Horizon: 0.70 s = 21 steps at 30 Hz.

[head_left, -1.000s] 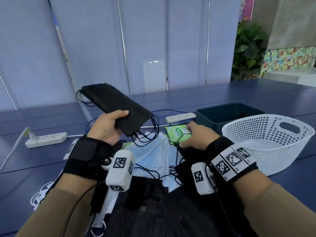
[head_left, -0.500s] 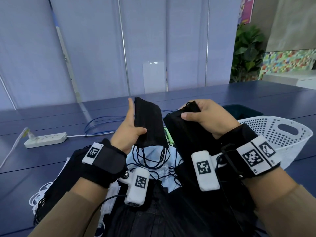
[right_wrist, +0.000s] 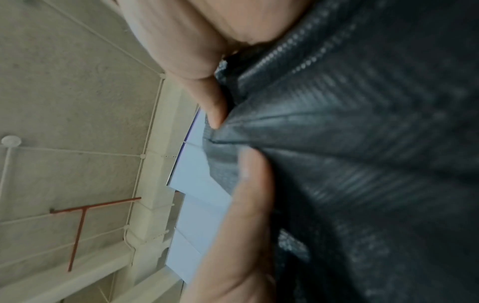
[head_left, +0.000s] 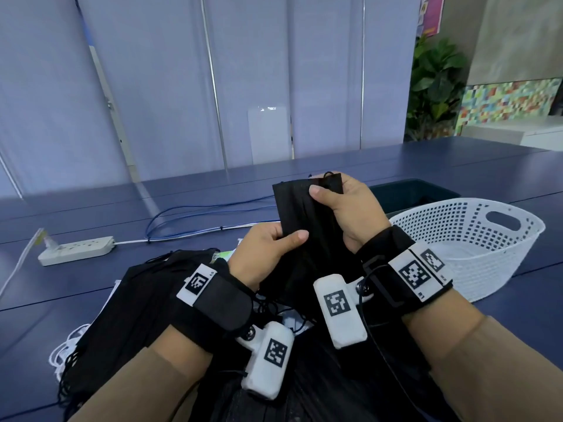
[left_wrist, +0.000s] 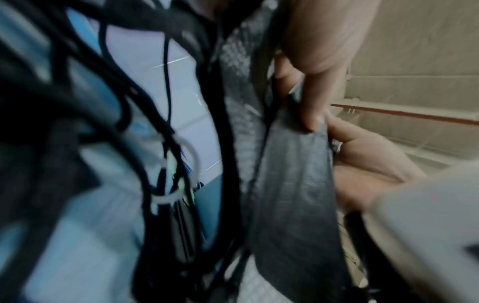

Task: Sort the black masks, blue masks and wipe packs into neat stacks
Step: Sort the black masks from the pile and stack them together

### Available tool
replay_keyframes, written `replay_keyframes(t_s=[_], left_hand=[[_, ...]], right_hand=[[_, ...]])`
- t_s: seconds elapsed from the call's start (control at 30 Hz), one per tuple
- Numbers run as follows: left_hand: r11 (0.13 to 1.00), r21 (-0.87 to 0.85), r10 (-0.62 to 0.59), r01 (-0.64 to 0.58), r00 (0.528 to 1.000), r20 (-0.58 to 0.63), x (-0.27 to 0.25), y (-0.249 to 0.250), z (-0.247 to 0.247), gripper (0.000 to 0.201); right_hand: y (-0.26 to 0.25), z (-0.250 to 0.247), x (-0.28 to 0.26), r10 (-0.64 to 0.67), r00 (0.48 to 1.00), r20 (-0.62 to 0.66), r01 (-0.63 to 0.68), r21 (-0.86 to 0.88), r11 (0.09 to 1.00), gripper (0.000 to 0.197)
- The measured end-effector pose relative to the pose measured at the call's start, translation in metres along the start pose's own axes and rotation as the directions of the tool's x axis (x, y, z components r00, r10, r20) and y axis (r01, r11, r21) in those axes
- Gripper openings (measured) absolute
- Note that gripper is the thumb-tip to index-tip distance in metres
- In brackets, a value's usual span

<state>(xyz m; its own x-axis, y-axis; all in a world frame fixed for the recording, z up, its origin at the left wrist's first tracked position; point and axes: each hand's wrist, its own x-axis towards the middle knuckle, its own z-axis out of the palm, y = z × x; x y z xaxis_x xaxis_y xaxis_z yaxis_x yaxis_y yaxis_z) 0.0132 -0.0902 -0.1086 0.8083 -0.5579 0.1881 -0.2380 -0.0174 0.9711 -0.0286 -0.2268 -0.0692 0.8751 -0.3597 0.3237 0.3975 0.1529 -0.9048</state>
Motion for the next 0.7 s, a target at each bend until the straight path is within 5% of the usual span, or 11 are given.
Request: replay_keyframes(t_s=[0.07, 0.17, 0.23, 0.33, 0.43, 0.6, 0.7], left_hand=[[0.997, -0.074, 0.004, -0.013, 0.993, -0.118, 0.004, -0.001, -0.003, 0.017], [0.969, -0.236, -0.004, -0.078, 0.945, -0.327, 0.012, 0.002, -0.025, 0.017], [0.967, -0.239, -0.007, -0.087, 0.930, -0.367, 0.015, 0.003, -0.043, 0.017], [0.993, -0.108, 0.020, -0.051, 0.963, -0.268, 0.014, 0.006, -0.057, 0.016], [0.998, -0.019, 0.057, -0.061, 0.984, -0.167, 0.011, 0.010, -0.055, 0.023], [0.969, -0.218, 0.078, -0.115, 0.982, -0.171, 0.014, 0.005, -0.048, 0.032], [0.941, -0.331, 0.015, -0.067, 0.988, -0.157, 0.015, -0.001, -0.041, 0.033]], right_hand=[[-0.002, -0.002, 0.000, -0.001, 0.999, 0.039, 0.002, -0.027, 1.000, 0.012], [-0.007, -0.013, 0.000, 0.107, 0.979, 0.173, -0.022, -0.432, 0.902, 0.026], [-0.006, -0.016, -0.001, 0.222, 0.942, 0.252, -0.054, -0.541, 0.839, 0.026], [0.002, -0.008, -0.004, 0.272, 0.915, 0.298, -0.094, -0.498, 0.862, 0.021], [0.012, -0.001, -0.003, 0.169, 0.937, 0.306, -0.005, -0.471, 0.882, 0.017], [0.006, -0.003, 0.005, 0.008, 1.000, 0.030, -0.001, -0.221, 0.975, 0.022], [-0.004, -0.008, 0.007, 0.017, 0.999, 0.035, -0.016, -0.028, 0.999, 0.024]])
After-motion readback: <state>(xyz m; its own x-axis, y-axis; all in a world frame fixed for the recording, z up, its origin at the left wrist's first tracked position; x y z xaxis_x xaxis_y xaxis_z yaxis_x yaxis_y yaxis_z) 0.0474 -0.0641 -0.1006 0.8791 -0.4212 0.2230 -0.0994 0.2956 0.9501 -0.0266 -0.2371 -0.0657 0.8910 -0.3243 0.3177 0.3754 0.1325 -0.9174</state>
